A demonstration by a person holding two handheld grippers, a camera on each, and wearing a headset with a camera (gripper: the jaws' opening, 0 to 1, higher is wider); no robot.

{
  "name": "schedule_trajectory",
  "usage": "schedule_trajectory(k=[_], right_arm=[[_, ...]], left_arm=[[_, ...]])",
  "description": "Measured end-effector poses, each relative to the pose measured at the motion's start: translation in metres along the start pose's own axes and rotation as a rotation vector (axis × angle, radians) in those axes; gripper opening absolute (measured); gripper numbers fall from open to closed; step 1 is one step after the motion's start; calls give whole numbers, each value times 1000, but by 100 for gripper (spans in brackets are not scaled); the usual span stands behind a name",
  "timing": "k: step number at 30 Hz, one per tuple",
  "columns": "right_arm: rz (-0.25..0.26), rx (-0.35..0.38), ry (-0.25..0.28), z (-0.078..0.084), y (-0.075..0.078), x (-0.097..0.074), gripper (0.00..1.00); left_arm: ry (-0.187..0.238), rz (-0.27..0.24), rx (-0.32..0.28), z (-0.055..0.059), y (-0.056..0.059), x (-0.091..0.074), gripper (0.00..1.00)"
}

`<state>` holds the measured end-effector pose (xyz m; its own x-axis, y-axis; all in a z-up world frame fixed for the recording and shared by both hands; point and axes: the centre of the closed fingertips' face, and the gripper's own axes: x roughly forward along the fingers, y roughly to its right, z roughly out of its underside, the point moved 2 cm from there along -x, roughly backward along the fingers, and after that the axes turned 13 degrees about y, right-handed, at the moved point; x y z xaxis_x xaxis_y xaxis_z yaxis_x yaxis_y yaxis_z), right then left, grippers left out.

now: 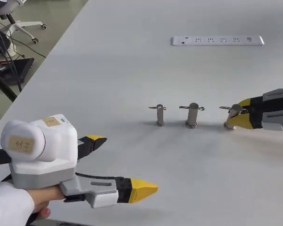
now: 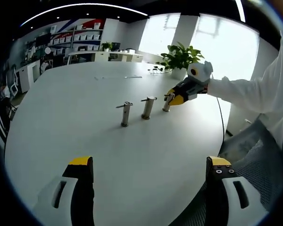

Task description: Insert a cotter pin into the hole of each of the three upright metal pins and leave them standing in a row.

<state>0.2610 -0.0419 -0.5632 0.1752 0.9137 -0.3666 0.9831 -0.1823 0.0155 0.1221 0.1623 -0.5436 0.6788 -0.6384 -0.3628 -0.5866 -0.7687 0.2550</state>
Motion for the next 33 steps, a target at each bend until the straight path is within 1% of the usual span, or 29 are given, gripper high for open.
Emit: schedule_trajectory(k=[5,7,10,12,16,17,18,19,20,21,22,23,25,27,28,29,30,31,33], right_arm=[[-6,-7,-3,6,2,0,8],[-9,-28,-8,6,-1,0,8],[-18,-24,1,5,-3,0,8],[-19,-21,7,4,-5,0,8],[-15,-25,-2,2,-6,1,9],[-15,-6,8,1,-7,1,9],[4,39,79,-10,-6,3,10],[25,44,96,-15,-3,3,14],[49,37,107,-21,0,1,21],[51,34,112,-24,0,1,28],[56,35,133,-31,-2,0,31],[60,46,140,-36,-3,-1,31],[76,41,165,-41,-4,-2,36],[98,47,190,-55,-10,-5,44],[127,88,206,-63,-15,-7,50],[135,91,229,-69,-19,-8,57],[131,85,245,-76,-27,-11,65],[137,91,252,-80,-32,-12,69],[157,108,265,-86,-43,-17,75]], left_arm=[[-1,1,7,-1,2,0,99],[2,7,3,-1,3,1,99],[1,11,-2,-1,4,1,99],[-10,14,-1,0,4,2,99],[-14,20,-2,1,5,2,99],[-13,22,-3,0,5,3,99],[-12,24,-1,0,6,3,99],[-11,26,2,-1,6,3,99],[-8,27,5,-2,7,4,99],[-5,28,7,-3,7,4,99],[0,31,10,-5,8,4,99],[1,32,10,-5,8,4,99],[8,34,17,-8,9,5,99],[18,37,21,-11,11,5,99],[21,38,21,-12,11,5,99],[33,41,13,-15,13,5,99],[49,44,4,-18,14,5,99],[70,47,-5,-22,16,5,99],[88,47,-4,-27,17,4,99]])
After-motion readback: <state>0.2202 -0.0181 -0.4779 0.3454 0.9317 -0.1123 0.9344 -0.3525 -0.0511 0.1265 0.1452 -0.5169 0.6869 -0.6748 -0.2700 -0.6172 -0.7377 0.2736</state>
